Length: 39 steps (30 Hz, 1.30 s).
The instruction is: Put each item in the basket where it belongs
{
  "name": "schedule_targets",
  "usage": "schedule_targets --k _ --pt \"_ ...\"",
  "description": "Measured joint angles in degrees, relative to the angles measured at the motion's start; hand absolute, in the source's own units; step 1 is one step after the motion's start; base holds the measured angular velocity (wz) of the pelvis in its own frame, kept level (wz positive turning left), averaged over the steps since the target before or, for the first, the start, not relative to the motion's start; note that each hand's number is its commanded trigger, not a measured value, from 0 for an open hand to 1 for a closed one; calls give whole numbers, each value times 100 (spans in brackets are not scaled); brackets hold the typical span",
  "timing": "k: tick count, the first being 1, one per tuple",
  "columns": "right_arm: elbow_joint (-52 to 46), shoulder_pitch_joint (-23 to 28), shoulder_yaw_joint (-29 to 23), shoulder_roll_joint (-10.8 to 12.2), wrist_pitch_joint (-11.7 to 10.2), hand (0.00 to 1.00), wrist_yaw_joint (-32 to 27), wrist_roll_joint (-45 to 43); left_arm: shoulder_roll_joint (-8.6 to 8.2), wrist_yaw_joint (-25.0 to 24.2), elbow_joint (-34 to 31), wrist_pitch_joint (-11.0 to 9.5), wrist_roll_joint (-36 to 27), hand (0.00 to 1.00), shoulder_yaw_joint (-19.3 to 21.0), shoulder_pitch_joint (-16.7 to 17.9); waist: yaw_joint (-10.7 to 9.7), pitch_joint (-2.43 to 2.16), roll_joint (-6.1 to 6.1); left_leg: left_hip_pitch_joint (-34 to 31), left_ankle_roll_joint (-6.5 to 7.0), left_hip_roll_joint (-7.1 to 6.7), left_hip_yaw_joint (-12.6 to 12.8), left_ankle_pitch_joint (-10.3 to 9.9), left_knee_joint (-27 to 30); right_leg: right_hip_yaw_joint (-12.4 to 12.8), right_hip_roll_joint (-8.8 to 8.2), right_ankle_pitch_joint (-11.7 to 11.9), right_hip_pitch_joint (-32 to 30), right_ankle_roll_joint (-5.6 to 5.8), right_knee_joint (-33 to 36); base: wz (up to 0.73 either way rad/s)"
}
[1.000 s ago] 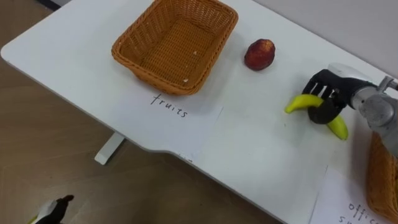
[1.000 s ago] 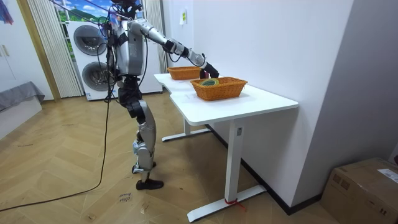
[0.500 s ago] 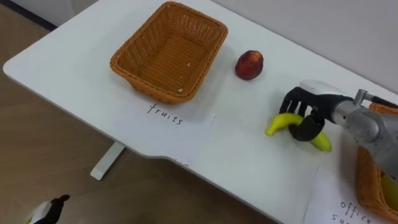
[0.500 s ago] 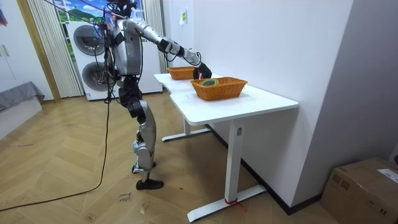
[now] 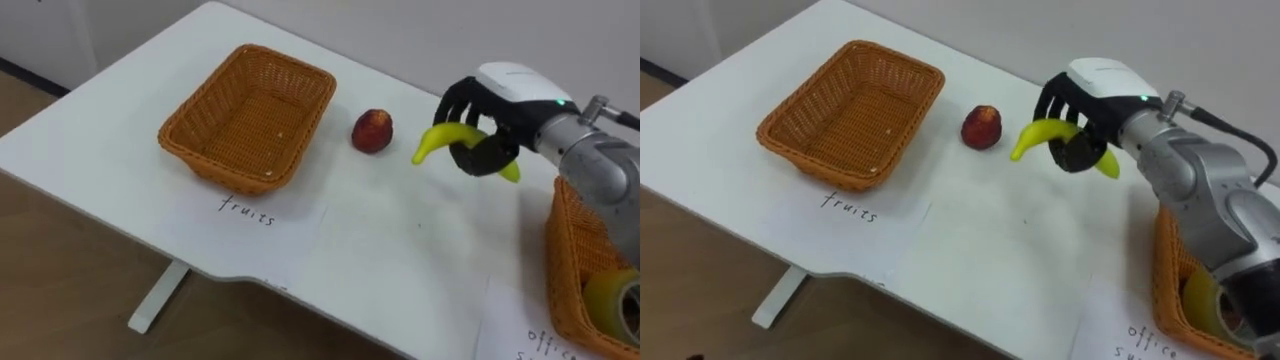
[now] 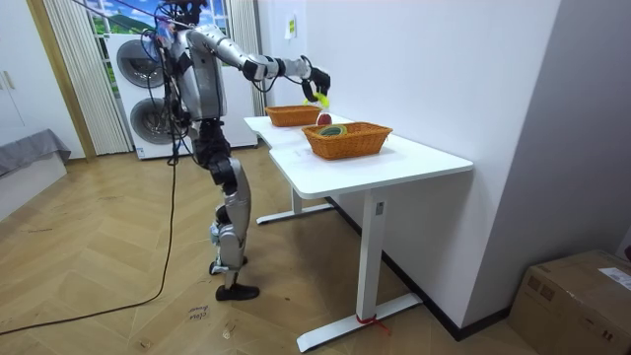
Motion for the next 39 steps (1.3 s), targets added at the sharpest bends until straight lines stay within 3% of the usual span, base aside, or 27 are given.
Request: schedule_targets --k 6,11,16,20,25,30,39 --pt "-52 18 -164 0 -27 100 -22 -174 -130 -95 2 31 -8 0 201 99 -132 22 51 247 43 -53 -26 -19 -81 -34 -55 -45 248 75 3 4" --pt "-452 15 -179 1 12 100 -25 -465 -237 -98 64 60 -1 0 221 130 -158 6 81 360 72 -86 4 -24 -204 -27 -106 -67 296 111 48 -4" --pt "-830 2 -164 3 4 100 -13 -485 -252 -122 139 59 2 0 405 202 -30 17 83 616 115 -109 -11 -49 -276 -33 -138 -107 502 178 107 3" --pt "-931 2 -92 4 -65 100 -16 -485 -249 -113 141 25 -1 0 405 226 56 42 -14 633 151 -210 -167 -46 -260 -60 -180 -150 577 246 122 18" --pt "-1389 5 -79 21 -119 100 -40 -518 -245 -119 178 -10 -3 0 414 445 291 56 -77 595 203 -222 -192 -84 -193 -107 -207 -142 583 259 123 3" --pt "-1567 4 100 22 -122 100 -101 -515 -241 -169 246 -11 -9 0 413 458 378 57 -78 516 227 -302 -339 -94 -108 -211 -263 -159 595 302 142 17" --pt "-1616 2 303 105 -118 100 -171 -517 -238 -325 292 6 28 0 425 480 528 59 -59 476 268 -315 -446 -120 -23 -343 -305 -170 613 326 206 6"
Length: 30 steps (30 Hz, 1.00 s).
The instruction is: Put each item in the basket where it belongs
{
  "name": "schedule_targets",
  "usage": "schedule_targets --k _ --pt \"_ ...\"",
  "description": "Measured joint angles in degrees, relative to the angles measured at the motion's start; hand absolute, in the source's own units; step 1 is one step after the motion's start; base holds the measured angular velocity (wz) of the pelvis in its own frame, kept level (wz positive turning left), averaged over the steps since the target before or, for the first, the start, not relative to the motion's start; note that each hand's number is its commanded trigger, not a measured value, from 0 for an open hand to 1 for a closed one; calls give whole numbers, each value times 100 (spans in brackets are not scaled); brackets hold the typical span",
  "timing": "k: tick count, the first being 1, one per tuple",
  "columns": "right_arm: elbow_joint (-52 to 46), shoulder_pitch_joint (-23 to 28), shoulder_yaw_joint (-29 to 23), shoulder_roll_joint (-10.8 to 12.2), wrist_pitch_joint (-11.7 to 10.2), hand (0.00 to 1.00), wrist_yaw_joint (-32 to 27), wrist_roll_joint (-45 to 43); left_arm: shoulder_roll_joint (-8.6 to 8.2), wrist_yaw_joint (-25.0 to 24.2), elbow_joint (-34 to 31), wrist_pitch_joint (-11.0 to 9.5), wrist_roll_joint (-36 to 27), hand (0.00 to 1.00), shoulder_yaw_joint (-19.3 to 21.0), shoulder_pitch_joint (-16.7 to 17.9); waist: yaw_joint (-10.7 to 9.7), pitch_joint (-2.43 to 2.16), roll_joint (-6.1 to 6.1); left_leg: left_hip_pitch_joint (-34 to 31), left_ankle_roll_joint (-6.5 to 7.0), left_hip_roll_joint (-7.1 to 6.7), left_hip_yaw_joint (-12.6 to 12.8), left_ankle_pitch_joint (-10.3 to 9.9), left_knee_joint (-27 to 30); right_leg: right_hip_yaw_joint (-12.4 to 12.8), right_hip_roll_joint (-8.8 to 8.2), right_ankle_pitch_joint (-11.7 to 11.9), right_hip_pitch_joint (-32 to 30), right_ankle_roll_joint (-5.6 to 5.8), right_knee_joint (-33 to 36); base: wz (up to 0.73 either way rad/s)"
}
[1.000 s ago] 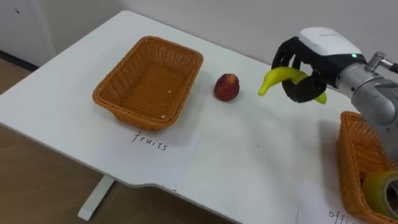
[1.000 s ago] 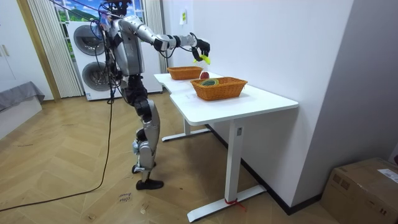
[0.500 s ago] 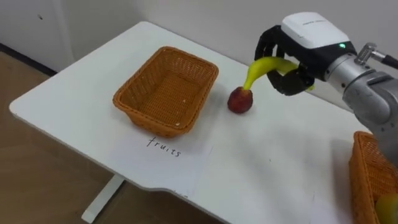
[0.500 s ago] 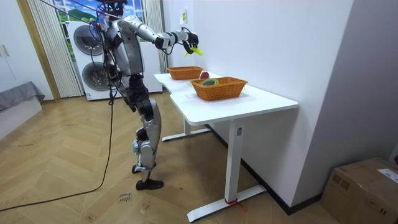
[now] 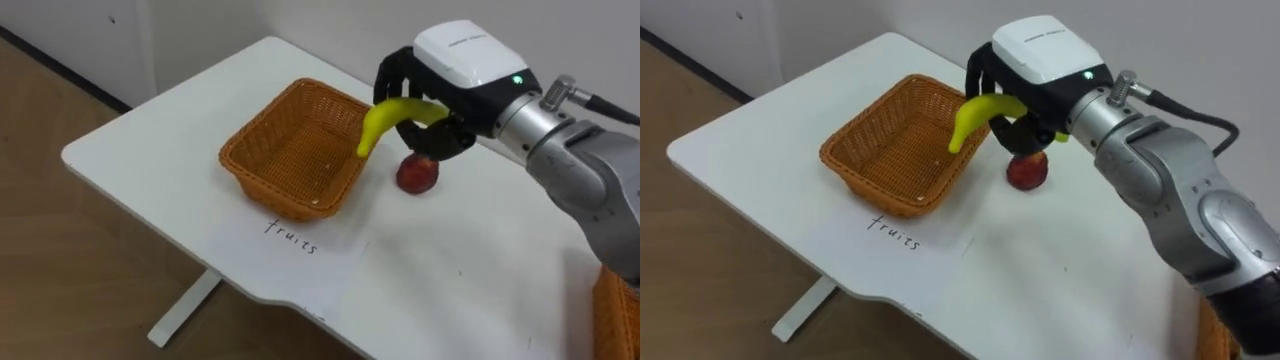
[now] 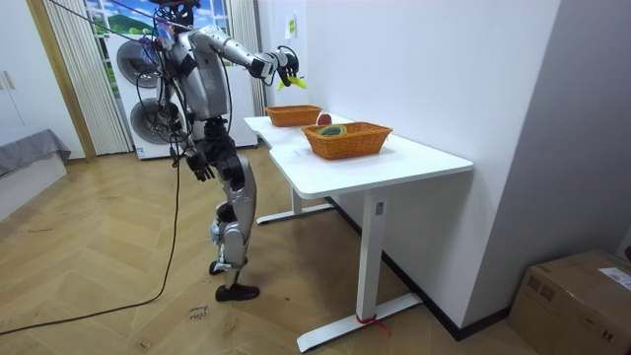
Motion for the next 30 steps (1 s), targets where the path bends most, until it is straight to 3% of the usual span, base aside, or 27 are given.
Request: schedule_targets --k 5,13,18,22,30 --pt "27 -2 62 183 137 100 -78 -30 -44 -93 -48 106 21 0 0 74 168 6 10 27 -3 -33 -33 -1 -23 3 8 -17 32 26 -7 2" --pt "312 -5 232 383 209 100 -222 -10 -88 -105 -46 232 37 0 -1 113 433 -5 -7 -20 -10 -98 -349 9 -28 -3 10 -35 55 50 -11 19" --pt "487 -5 426 444 235 100 -260 -10 -87 -120 -44 298 37 0 -2 108 452 -2 -3 -46 -12 -111 -463 11 -29 6 13 -37 64 53 -3 13" --pt "491 -6 479 500 247 100 -275 -14 -85 -141 -15 301 38 0 -2 116 441 3 6 -34 -11 -155 -530 10 -36 36 -10 -86 136 130 -4 9" --pt "975 -217 510 626 248 100 -615 -128 -85 -137 -31 300 63 0 -3 123 555 11 19 -37 -8 -181 -538 11 -36 66 -35 -98 130 144 -5 0"
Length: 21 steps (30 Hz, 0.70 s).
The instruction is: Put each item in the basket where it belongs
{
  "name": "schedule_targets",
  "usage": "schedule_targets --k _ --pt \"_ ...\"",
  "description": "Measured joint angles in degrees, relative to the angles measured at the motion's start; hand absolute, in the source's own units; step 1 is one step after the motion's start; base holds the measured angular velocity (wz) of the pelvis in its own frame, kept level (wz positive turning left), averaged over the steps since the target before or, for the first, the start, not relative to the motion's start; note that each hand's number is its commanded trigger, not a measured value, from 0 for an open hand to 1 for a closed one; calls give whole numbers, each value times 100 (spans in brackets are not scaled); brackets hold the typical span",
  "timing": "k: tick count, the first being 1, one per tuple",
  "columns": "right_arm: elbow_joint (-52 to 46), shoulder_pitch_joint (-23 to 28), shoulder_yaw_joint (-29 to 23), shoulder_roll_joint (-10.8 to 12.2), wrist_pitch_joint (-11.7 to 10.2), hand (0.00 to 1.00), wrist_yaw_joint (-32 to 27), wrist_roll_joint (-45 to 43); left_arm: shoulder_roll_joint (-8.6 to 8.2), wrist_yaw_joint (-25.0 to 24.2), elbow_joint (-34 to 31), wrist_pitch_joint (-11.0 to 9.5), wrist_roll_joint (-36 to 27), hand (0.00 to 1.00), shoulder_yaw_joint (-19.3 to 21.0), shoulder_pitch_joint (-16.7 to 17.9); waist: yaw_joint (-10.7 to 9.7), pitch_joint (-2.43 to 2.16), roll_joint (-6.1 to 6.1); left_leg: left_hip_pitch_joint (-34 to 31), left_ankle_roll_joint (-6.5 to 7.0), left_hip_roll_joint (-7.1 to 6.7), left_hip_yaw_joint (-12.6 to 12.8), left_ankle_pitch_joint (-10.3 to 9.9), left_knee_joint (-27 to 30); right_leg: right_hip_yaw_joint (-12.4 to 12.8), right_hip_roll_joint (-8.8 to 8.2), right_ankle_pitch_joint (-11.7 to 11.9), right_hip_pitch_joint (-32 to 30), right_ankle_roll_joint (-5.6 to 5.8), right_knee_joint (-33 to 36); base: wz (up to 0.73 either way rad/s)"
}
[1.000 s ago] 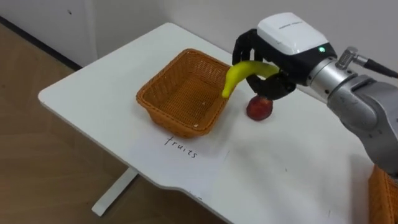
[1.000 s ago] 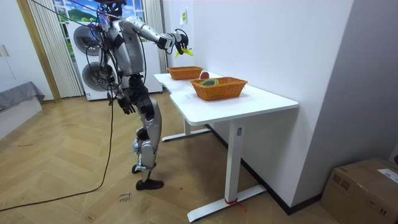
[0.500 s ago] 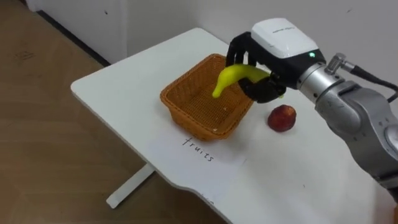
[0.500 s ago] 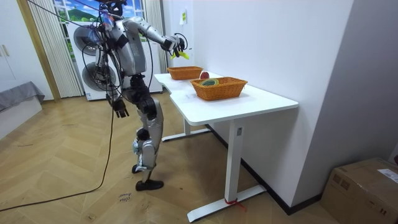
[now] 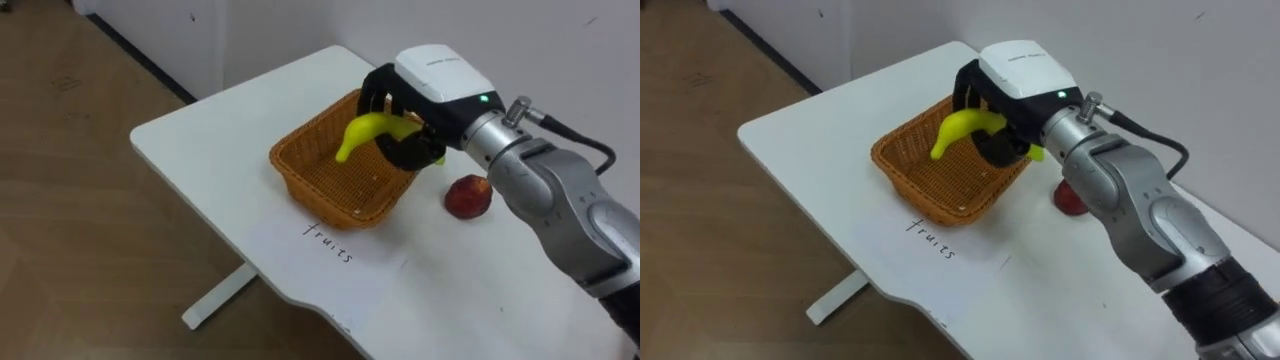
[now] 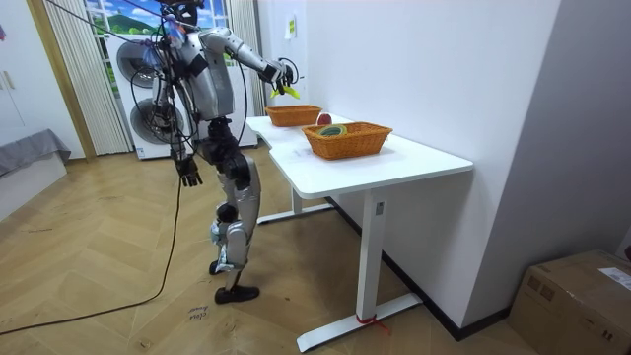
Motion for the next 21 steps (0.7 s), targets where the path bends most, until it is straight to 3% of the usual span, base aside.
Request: schedule_targets --k 5,11,20,21 --pt "30 -4 5 0 -7 100 -165 -2 13 13 -19 1 -4 0 -2 98 58 -15 -41 11 32 -9 -16 46 -80 -71 -43 -12 -7 19 1 2" --pt "270 -4 298 0 -92 100 -374 69 120 37 110 -20 -6 0 -2 75 124 14 -169 61 39 -14 -61 76 -164 -97 -50 -12 -5 20 -6 3" --pt "494 -5 474 -1 -144 100 -497 153 154 38 196 -21 -7 0 -5 -23 212 19 -162 -54 31 -16 -70 82 -158 -86 -42 -12 -158 20 -6 1" --pt "496 -5 474 -1 -145 94 -516 157 149 36 193 -21 -7 0 -17 -25 209 20 -161 -86 30 -16 -69 83 -154 -87 -42 -12 -187 20 -8 0"
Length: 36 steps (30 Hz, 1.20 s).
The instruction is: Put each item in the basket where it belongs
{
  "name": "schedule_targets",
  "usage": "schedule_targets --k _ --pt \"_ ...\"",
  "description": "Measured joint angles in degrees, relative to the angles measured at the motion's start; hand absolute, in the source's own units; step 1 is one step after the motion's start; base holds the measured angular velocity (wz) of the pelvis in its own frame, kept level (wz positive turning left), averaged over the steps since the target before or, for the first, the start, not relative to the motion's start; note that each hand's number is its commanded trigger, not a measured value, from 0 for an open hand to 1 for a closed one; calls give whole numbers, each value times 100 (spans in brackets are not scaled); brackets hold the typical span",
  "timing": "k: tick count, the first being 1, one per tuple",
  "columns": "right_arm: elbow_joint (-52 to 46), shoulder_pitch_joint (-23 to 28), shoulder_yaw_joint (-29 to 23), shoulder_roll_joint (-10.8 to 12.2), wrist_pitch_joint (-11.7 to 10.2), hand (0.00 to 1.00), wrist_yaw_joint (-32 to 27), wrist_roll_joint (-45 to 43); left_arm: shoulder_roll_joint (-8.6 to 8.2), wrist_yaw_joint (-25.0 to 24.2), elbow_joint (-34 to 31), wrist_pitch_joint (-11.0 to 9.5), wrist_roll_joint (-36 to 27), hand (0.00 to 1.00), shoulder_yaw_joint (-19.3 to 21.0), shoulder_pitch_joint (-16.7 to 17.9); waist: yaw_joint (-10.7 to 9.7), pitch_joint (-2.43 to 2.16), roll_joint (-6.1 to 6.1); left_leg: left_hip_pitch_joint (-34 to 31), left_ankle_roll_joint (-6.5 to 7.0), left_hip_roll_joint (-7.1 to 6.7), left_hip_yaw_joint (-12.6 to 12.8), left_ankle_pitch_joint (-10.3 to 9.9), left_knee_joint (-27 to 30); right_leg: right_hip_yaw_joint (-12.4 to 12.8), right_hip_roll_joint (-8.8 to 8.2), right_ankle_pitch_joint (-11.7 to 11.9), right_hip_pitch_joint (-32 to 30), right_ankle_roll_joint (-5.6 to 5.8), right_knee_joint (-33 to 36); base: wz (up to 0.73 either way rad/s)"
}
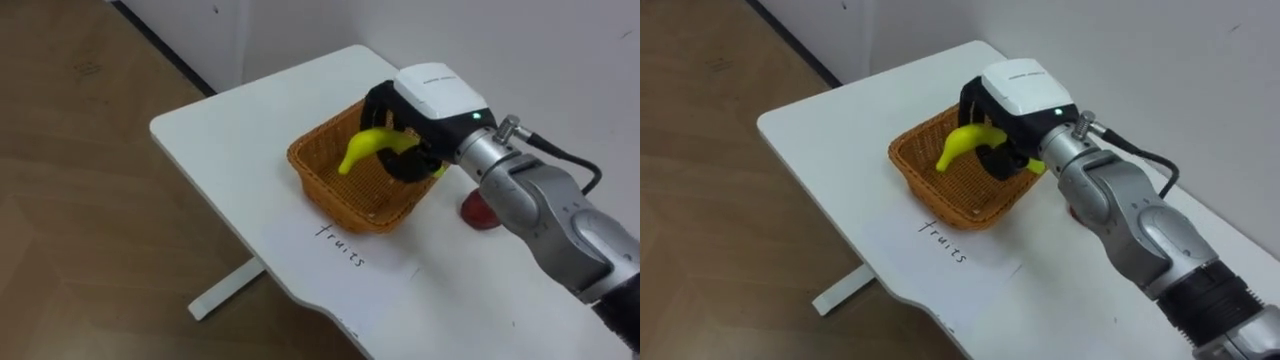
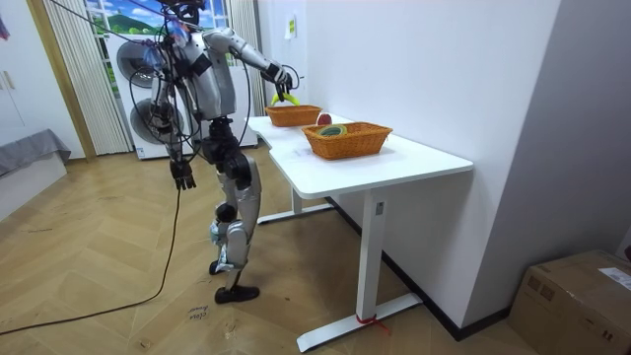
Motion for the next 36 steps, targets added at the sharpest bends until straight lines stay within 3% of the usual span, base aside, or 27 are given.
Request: schedule_targets --k 3,12,30,36 --pt "128 0 12 0 -22 0 -7 1 4 1 -6 0 0 0 -1 -17 6 3 9 -14 0 1 -4 0 -9 0 -1 0 -15 0 -7 0" --pt "242 -1 30 1 4 0 -93 231 0 158 -41 19 -1 0 -109 -128 -1 14 24 -127 1 0 -27 2 43 8 -3 0 -109 0 4 1" --pt "367 -1 205 0 -180 0 -374 232 -6 391 30 9 -58 0 -331 -247 -13 13 69 -114 4 21 77 3 -5 18 -13 -1 -145 0 6 -3" --pt "364 -163 201 0 -180 0 -348 189 -18 365 31 9 -50 0 -329 -256 -150 8 119 -93 8 19 76 5 -4 9 -19 -1 -137 0 -5 0"
